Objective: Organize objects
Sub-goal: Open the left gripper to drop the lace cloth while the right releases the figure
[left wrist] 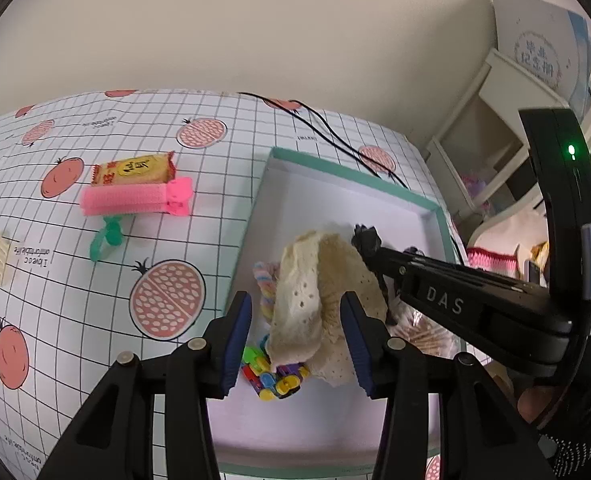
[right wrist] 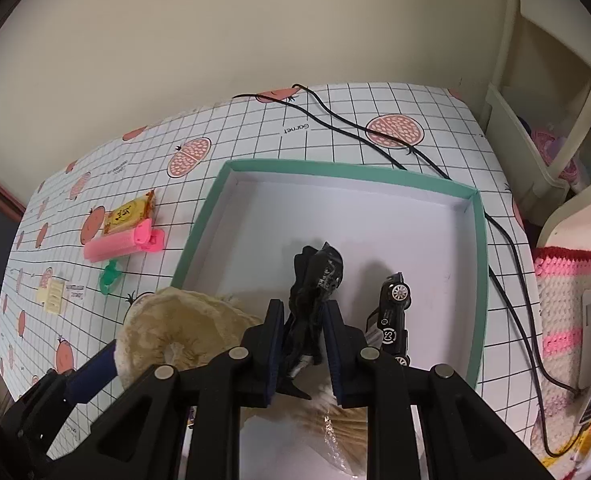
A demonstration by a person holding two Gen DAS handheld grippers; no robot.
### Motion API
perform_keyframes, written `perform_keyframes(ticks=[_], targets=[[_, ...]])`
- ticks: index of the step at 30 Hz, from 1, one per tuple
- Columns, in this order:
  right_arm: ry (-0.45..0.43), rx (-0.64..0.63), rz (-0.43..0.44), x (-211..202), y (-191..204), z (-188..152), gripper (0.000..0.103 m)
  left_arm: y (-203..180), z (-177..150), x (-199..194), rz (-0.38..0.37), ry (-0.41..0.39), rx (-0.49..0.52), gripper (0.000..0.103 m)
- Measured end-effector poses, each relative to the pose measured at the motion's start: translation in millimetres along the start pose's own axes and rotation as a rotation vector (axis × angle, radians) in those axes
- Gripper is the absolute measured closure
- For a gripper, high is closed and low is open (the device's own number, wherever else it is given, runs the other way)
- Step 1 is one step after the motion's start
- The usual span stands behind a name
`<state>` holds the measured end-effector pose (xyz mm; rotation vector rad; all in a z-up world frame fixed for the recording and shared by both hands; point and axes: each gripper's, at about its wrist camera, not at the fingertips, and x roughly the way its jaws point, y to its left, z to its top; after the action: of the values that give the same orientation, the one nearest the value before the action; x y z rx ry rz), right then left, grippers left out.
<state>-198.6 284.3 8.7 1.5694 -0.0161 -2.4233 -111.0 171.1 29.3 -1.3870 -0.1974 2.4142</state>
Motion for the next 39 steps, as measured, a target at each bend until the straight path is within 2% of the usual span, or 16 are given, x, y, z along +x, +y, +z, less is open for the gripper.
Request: perform_keyframes(ticks=[10, 13, 16, 18, 23, 25, 30, 32, 37, 39], targets=[[-0.042, -0.011, 0.015, -27.2, 6.6, 8.6, 0.081, 17.7, 11.6, -22.6, 0.025, -0.1, -0.052, 0.055], [-0.052, -0.022, 0.013, -32.8, 10.4, 10.1, 0.079, 28.5, 14.4, -28.6, 0.057, -0.127, -0.08, 0.048], [-0.055, -0.031, 0.009, -35.7, 13.9, 10.1, 0.07, 40.4, 16.7, -31.1, 0.083, -0.134, -0.121, 0.047], [-0.055, -0.041, 0.008, -36.0, 16.1, 10.0, 0.058, 48.5, 17.6, -30.9, 0.104, -0.129, -0.146, 0.046], [-0.047, -0.053, -0.008, -33.7, 18.5, 8.9, 0.041, 61.3, 16.8, -28.3, 0.168, -0.117, -0.174, 0.041], [-0.042, -0.056, -0.01, -32.7, 18.7, 7.9, 0.04, 64.7, 16.5, -28.0, 0.179, -0.115, -0.181, 0.038], [-0.042, -0.071, -0.023, -31.9, 21.2, 7.6, 0.029, 69.7, 16.3, -28.7, 0.201, -0.116, -0.191, 0.028], [-0.043, -0.075, -0.027, -32.1, 21.3, 7.7, 0.028, 71.2, 17.0, -28.3, 0.208, -0.116, -0.193, 0.026], [-0.047, -0.071, -0.019, -32.5, 21.3, 8.6, 0.018, 76.2, 16.6, -28.1, 0.226, -0.12, -0.199, 0.025], [-0.05, -0.079, -0.024, -32.2, 21.8, 8.4, 0.013, 78.6, 16.2, -28.0, 0.232, -0.122, -0.204, 0.016]])
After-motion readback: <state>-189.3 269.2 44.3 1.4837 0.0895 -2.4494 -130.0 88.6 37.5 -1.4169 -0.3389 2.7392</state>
